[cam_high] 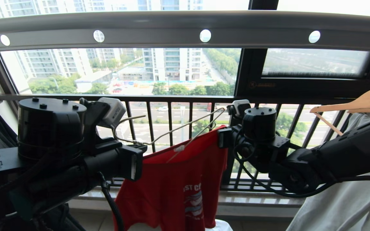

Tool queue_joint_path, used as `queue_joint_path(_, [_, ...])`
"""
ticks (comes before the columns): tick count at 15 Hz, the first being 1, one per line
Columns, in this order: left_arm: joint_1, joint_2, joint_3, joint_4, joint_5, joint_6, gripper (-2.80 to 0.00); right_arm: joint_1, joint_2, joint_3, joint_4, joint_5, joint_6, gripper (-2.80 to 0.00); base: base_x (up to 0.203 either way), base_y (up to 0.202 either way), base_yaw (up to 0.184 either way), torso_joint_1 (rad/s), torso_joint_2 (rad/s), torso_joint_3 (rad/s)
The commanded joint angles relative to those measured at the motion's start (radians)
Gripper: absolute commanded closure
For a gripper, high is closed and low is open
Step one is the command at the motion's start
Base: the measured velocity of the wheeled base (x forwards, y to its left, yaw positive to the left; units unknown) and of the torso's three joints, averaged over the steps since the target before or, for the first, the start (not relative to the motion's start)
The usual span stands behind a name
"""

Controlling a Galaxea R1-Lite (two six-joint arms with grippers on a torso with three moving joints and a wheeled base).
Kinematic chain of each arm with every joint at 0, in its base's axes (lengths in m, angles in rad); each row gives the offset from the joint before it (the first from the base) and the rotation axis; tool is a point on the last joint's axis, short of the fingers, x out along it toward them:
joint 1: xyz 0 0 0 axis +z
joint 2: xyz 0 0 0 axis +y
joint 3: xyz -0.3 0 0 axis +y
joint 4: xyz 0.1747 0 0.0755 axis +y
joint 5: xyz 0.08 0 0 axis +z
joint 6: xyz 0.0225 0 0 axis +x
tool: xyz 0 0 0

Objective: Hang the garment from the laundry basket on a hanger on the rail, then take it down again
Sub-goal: Take the clothes off the clothes rack

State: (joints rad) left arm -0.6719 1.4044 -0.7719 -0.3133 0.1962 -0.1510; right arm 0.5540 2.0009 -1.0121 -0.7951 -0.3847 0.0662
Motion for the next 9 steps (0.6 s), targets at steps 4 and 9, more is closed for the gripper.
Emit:
queue_joint_path(4, [0.000,0.001,-0.004,-0.011,0.003,-0.005,0.00,0.031,0.018,0.018,-0.006,0.000,0.000,0.00,0.000,0.000,0.000,0.000,0.00,0.000])
queue_joint_path(9, [-0.002,0.030,0.031,-0.174,0.002,-0.004,0.00,0.142,0.049,0.080,-0.141,-0.014,-0.014,0.00,0.000,0.000,0.000,0.000,0.00,0.000])
